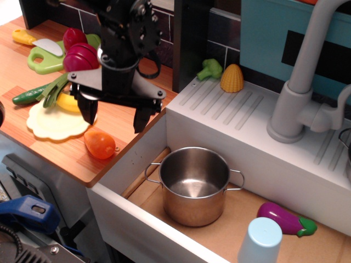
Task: Put carrot in pot or pan
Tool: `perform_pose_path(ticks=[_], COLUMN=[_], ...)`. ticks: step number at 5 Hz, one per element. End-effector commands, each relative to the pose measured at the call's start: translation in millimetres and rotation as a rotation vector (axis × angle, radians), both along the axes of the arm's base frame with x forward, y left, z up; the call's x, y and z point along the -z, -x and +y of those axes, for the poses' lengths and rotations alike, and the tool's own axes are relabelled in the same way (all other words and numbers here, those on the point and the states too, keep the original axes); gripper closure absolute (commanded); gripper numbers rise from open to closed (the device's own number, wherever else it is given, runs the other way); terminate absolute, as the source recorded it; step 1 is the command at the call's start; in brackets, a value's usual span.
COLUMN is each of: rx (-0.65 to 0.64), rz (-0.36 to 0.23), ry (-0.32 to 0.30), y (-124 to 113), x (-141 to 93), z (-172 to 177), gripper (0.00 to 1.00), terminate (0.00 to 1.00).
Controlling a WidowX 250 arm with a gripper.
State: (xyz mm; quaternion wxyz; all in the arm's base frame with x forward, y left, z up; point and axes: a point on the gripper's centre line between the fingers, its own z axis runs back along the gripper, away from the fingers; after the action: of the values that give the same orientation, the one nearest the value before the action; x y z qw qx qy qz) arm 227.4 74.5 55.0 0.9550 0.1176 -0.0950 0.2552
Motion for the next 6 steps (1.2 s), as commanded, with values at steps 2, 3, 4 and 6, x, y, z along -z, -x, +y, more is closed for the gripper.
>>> perform_pose_path(ticks=[2,3,4,6], rx=[-0.068,-0.073,-0.064,-0.065], rz=[-0.072,-0.083,-0.09,-0.09], ry=[0.014,0.038,0.056,0.094], y=[9.9,10.9,8.0,8.6], x=[5.5,13.5,20.7,34.2], z=[14.2,20.3,24.5,20.6], gripper=[0.0,0.0,0.0,0.0], terminate=[0.0,0.0,0.0,0.0])
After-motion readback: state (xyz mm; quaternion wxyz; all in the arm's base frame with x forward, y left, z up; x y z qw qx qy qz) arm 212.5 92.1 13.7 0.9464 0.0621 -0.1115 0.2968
